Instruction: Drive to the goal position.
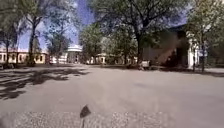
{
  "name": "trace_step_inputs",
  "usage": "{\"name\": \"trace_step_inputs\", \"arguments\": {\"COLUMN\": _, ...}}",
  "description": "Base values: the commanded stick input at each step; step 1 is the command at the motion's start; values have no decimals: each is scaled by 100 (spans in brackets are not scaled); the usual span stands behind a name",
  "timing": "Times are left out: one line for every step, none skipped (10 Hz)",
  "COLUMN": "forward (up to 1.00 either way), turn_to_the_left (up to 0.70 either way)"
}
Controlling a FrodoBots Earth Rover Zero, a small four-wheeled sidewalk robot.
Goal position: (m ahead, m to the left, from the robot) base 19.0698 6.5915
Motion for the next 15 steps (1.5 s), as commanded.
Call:
{"name": "trace_step_inputs", "arguments": {"forward": 70, "turn_to_the_left": 6}}
{"name": "trace_step_inputs", "arguments": {"forward": 70, "turn_to_the_left": 6}}
{"name": "trace_step_inputs", "arguments": {"forward": 70, "turn_to_the_left": 6}}
{"name": "trace_step_inputs", "arguments": {"forward": 70, "turn_to_the_left": 6}}
{"name": "trace_step_inputs", "arguments": {"forward": 70, "turn_to_the_left": 6}}
{"name": "trace_step_inputs", "arguments": {"forward": 70, "turn_to_the_left": 6}}
{"name": "trace_step_inputs", "arguments": {"forward": 70, "turn_to_the_left": 6}}
{"name": "trace_step_inputs", "arguments": {"forward": 70, "turn_to_the_left": 6}}
{"name": "trace_step_inputs", "arguments": {"forward": 70, "turn_to_the_left": 6}}
{"name": "trace_step_inputs", "arguments": {"forward": 70, "turn_to_the_left": 6}}
{"name": "trace_step_inputs", "arguments": {"forward": 70, "turn_to_the_left": 6}}
{"name": "trace_step_inputs", "arguments": {"forward": 70, "turn_to_the_left": 6}}
{"name": "trace_step_inputs", "arguments": {"forward": 70, "turn_to_the_left": 41}}
{"name": "trace_step_inputs", "arguments": {"forward": 70, "turn_to_the_left": 41}}
{"name": "trace_step_inputs", "arguments": {"forward": 70, "turn_to_the_left": 41}}
